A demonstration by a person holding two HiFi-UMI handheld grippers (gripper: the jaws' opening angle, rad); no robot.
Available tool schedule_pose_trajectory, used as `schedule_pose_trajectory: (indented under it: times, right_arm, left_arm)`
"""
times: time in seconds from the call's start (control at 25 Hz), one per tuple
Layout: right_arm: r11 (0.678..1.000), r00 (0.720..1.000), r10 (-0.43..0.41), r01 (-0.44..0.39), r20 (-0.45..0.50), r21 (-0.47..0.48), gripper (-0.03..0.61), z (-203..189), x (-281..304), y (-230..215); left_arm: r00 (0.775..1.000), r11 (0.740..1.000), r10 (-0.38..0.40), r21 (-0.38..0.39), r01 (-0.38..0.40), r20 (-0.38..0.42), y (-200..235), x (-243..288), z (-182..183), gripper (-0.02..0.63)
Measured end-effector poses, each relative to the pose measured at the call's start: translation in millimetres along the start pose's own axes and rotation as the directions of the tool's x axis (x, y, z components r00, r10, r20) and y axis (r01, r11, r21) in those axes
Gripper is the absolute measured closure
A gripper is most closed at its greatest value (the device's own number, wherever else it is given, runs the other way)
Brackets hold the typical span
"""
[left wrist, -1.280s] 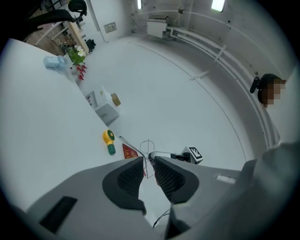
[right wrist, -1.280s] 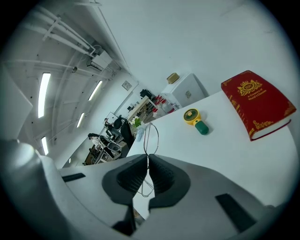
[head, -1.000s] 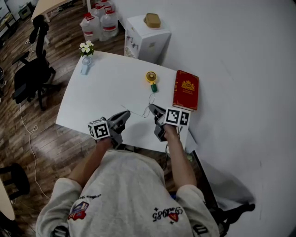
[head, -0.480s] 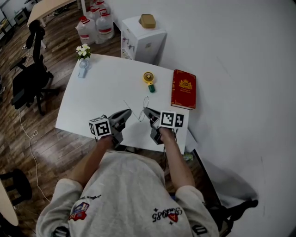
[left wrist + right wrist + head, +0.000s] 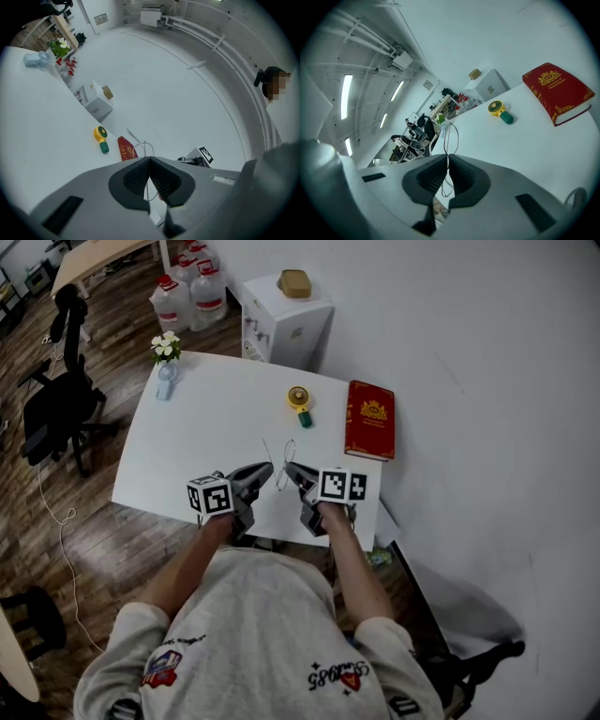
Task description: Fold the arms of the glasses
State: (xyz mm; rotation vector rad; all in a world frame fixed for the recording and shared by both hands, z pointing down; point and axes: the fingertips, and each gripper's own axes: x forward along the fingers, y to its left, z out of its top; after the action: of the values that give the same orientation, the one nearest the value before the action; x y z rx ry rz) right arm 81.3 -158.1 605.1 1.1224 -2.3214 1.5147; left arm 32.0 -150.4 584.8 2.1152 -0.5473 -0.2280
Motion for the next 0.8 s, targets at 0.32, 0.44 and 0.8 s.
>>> schedule_pose_trajectory:
  times: [0.32, 0.44, 0.8]
  right_arm:
    - [1.000, 1.000, 0.017, -0.017, -0.006, 0.007, 0.561, -6.0, -0.2, 1.3]
    - [1.000, 1.000, 0.026, -0.026, -0.011, 0.016, 0.561, -8.9, -2.0, 2.2]
    - [0.999, 1.000, 0.027, -0.027, -0.015, 0.017, 0.561, -14.3, -7.5, -3.2]
  left_arm:
    - [0.999, 1.000, -0.001, -0.011, 0.000, -0.051, 0.0, 12.2, -10.6, 0.609]
    - [0.997, 1.000, -0.006, -0.013, 0.005, -0.073, -2.4, 15.0, -16.9, 0.609]
    - [0.995, 1.000, -0.030, 0.000, 0.030, -0.098, -9.5, 19.2, -27.0, 0.609]
